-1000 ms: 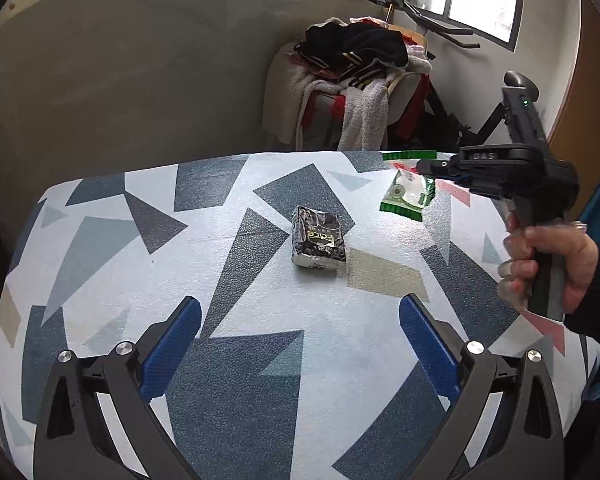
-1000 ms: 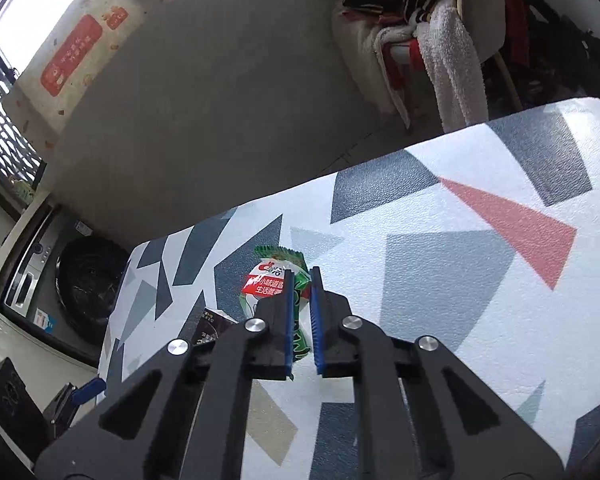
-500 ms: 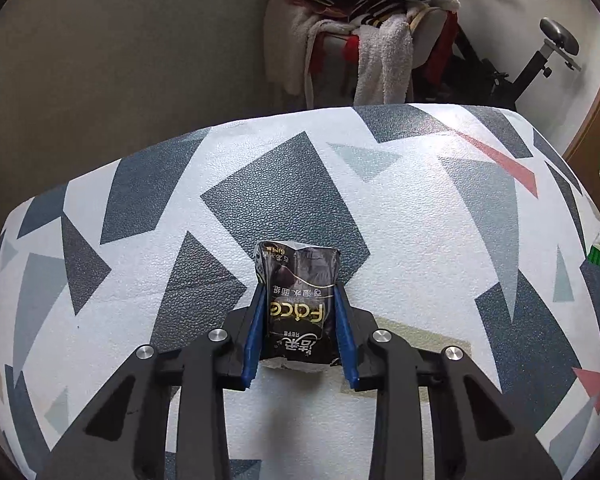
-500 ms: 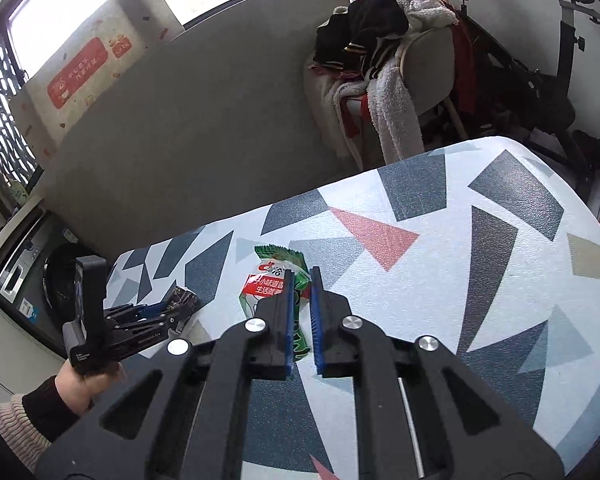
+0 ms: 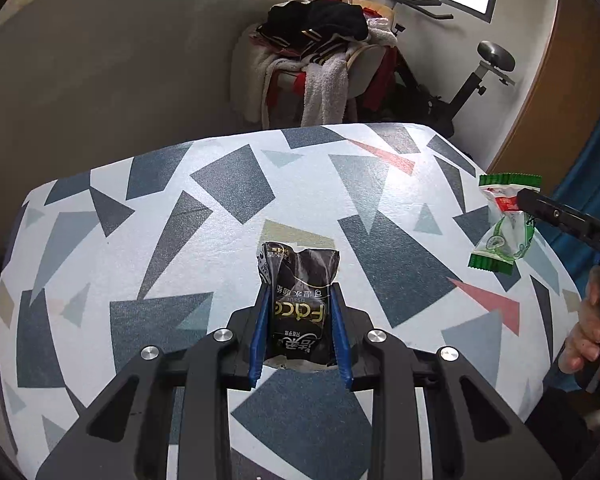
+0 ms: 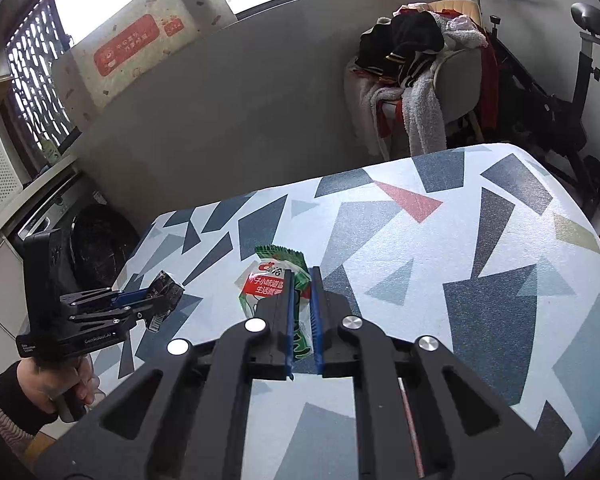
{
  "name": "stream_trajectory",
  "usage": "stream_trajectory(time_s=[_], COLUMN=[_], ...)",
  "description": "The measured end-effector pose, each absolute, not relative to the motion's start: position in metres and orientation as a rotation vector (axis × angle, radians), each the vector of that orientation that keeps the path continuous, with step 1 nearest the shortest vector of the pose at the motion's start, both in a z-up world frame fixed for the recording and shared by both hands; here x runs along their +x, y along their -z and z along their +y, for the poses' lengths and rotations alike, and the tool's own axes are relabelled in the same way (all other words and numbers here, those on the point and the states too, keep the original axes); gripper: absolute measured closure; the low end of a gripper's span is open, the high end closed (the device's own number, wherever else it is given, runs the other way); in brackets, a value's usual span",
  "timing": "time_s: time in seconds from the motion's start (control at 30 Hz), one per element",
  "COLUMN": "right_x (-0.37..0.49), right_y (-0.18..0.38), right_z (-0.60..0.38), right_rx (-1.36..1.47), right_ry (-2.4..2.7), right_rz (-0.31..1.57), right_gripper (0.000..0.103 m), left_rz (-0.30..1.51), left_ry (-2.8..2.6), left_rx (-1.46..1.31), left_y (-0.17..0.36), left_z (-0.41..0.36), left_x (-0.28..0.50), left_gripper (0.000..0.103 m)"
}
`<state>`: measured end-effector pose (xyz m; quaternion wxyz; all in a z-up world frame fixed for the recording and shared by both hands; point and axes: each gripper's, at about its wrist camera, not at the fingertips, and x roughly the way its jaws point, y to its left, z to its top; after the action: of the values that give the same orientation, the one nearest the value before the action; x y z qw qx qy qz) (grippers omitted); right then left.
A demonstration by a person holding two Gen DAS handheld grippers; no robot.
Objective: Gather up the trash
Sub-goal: 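Drop the tissue pack and snack wrapper into the bin with both tools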
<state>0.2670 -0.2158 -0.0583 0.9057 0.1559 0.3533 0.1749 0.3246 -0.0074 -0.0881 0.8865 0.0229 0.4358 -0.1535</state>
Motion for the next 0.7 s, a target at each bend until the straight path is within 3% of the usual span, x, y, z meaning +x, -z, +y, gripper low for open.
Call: stream_trajectory(time_s=[0.4,0.7], right_x=[0.147,0.093], right_y=[0.048,0.049], right_z=[-0.184,-0.176], right_rx=[0.139,0.124], right_ry=[-0.461,-0.488], right_rz=[0.736,0.717], right_gripper=[0.092,0.092], left_rz=[0.861,0.821], left_ry=[0.356,0.357], left_rx=[-0.088,-0.103], left_y=[0.078,0.074], left_z=[-0.002,0.001], left_x=[0.166,0.096], left_gripper=[0.075,0.075])
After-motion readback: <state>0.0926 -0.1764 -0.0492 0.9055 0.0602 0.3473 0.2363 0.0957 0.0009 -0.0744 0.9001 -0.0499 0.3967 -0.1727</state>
